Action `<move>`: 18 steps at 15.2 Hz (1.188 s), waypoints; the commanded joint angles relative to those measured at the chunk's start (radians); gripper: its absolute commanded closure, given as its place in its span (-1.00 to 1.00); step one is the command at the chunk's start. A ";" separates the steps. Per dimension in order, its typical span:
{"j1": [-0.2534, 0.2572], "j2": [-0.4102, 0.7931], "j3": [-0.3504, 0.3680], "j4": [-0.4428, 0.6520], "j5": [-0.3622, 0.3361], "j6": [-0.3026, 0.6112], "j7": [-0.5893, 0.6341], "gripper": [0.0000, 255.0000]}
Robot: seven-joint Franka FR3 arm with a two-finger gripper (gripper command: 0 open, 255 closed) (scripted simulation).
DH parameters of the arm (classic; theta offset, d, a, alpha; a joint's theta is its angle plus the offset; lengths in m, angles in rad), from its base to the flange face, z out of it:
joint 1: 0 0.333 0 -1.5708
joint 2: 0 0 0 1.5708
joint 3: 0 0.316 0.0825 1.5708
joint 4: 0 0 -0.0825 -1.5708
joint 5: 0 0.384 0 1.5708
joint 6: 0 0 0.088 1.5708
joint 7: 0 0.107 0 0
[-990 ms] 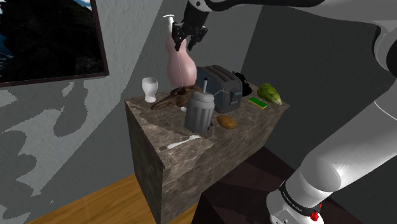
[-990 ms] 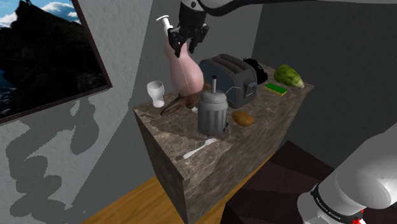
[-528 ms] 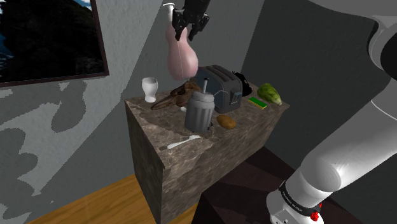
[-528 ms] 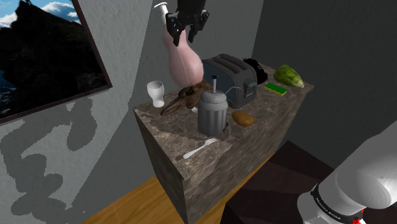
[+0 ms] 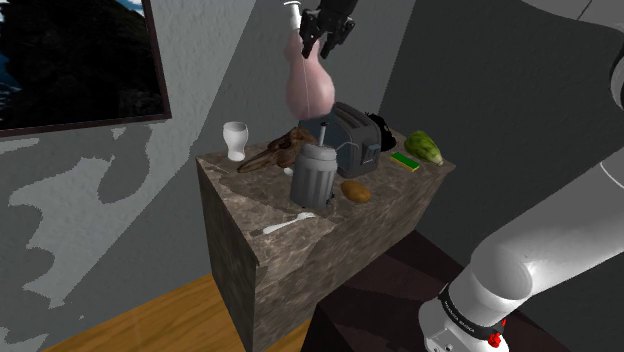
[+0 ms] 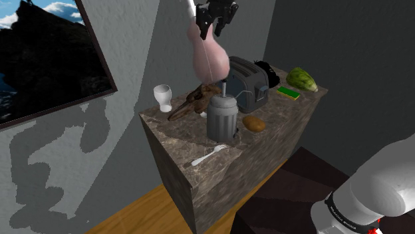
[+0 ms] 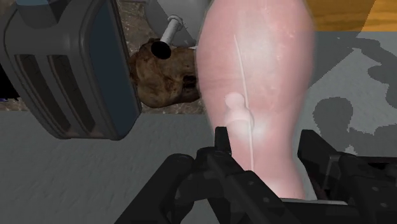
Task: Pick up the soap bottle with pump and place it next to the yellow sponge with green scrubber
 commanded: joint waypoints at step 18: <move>-0.132 -0.122 -0.343 -0.130 0.134 -0.012 -0.503 1.00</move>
